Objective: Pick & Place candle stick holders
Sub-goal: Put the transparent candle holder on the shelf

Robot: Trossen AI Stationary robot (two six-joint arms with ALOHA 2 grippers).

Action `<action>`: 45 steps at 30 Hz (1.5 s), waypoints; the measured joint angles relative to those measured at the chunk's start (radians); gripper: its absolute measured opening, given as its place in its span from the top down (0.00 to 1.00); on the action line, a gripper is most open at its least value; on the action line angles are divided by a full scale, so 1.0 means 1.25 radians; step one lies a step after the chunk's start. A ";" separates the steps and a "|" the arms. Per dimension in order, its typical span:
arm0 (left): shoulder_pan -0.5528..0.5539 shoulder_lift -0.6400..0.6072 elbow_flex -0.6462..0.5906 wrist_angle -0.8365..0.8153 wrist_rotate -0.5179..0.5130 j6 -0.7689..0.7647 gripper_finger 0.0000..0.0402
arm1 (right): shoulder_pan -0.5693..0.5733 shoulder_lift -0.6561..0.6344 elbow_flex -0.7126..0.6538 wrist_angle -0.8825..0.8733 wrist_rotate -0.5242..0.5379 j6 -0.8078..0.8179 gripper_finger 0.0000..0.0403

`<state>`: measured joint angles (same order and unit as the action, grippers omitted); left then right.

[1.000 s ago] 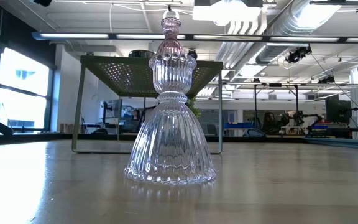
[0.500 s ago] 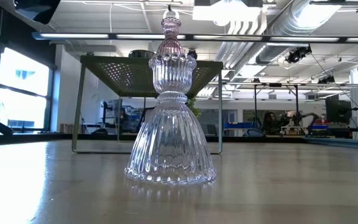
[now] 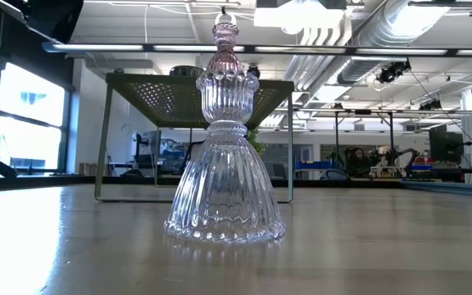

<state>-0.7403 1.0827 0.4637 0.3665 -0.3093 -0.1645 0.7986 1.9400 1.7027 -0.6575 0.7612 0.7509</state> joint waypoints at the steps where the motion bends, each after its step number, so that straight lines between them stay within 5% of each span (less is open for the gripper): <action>1: 0.000 0.000 -0.003 0.003 0.000 0.001 0.02 | 0.000 0.000 0.000 0.000 0.000 0.000 0.48; 7: 0.000 0.033 -0.003 0.058 0.005 0.002 0.02 | 0.000 0.000 0.000 0.000 0.011 -0.004 0.48; 22: 0.001 0.305 -0.002 0.405 0.003 0.003 0.02 | 0.000 0.000 0.000 0.002 0.018 -0.015 0.48; 45: 0.143 0.450 0.084 0.418 0.034 -0.058 0.02 | 0.000 0.000 0.000 0.002 0.014 -0.027 0.48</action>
<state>-0.5610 1.6454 0.5693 0.8891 -0.2669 -0.2371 0.7982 1.9400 1.7027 -0.6548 0.7792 0.7166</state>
